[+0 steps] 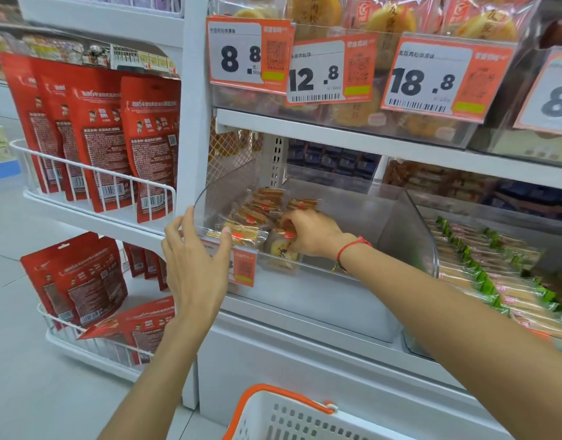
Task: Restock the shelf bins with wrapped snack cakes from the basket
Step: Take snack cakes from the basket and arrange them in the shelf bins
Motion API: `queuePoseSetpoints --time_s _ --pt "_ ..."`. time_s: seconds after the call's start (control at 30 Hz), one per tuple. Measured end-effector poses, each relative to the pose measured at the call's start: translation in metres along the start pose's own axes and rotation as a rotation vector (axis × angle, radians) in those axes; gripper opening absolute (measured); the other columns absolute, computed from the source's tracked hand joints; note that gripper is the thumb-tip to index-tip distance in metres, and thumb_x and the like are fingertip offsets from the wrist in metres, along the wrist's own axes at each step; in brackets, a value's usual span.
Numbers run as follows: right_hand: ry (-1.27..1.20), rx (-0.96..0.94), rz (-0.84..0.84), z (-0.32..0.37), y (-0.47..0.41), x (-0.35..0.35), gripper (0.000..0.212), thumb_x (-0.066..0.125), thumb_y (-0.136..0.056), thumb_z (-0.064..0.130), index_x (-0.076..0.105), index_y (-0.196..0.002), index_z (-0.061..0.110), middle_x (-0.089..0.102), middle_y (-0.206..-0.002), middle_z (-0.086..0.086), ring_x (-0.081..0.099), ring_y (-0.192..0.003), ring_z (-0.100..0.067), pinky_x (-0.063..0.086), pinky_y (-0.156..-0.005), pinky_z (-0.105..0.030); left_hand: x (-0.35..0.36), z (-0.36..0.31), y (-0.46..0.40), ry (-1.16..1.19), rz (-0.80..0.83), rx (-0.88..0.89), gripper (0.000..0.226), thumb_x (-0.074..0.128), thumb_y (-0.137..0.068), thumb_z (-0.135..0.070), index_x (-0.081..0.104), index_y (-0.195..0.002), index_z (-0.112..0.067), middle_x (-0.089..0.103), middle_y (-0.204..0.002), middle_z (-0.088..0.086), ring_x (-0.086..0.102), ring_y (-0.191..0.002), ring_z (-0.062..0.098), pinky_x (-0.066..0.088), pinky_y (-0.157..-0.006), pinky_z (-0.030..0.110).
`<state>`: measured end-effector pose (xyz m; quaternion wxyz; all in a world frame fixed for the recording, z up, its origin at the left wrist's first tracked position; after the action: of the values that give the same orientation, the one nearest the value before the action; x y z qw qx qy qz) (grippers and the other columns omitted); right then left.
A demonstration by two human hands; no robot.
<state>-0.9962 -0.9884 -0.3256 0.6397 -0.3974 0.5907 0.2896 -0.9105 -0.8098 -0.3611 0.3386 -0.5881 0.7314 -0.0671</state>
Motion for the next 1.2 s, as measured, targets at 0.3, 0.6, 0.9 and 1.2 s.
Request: queuePoseSetpoints --time_s 0.3,0.6,0.9,1.2 --pt "-0.270 -0.035 -0.298 0.003 0.094 -0.050 0.031 0.069 -0.084 0.026 0.060 -0.113 0.025 0.061 -0.104 0.007 0.053 -0.096 -0.011 0.048 -0.079 -0.030 -0.016 -0.050 0.022 0.128 -0.016 0.217 0.047 0.067 -0.085 -0.039 0.051 -0.126 -0.023 0.052 -0.123 -0.002 0.047 -0.114 0.017 0.041 -0.092 0.035" --pt "-0.184 0.170 0.083 -0.043 0.247 0.012 0.034 0.067 -0.085 0.033 0.055 -0.116 0.030 0.054 -0.101 0.012 0.053 -0.091 -0.011 0.046 -0.075 -0.030 0.008 -0.088 0.114 -0.407 0.898 0.431 0.026 0.060 -0.088 -0.048 0.056 -0.109 -0.034 0.059 -0.112 -0.009 0.056 -0.110 0.018 0.043 -0.086 0.030" --pt "-0.339 0.369 0.491 -0.036 0.355 0.150 0.025 0.058 -0.088 0.025 0.061 -0.113 0.022 0.064 -0.111 -0.002 0.058 -0.106 -0.022 0.041 -0.076 -0.029 0.048 0.018 0.250 -0.787 1.558 0.367 0.040 0.061 -0.089 -0.039 0.050 -0.126 -0.029 0.052 -0.134 -0.005 0.052 -0.118 0.018 0.040 -0.089 0.029" --pt "-0.772 0.359 0.873 0.050 0.403 0.260 0.045 0.043 -0.100 0.035 0.043 -0.139 0.012 0.055 -0.125 -0.008 0.055 -0.110 -0.025 0.046 -0.098 -0.044 0.030 0.114 0.311 -0.835 1.683 0.385 0.073 0.071 -0.080 -0.042 0.036 -0.143 -0.034 0.020 -0.154 0.005 0.027 -0.139 0.027 0.033 -0.108 0.036"
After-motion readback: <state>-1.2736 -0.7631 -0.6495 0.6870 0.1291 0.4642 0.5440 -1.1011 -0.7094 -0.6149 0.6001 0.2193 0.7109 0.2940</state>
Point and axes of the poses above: each hand's wrist, its own y-axis away from the middle knuckle, its own x-axis out of the palm, z = x × y, the point moved 4 cm from there along -y, towards the middle knuckle
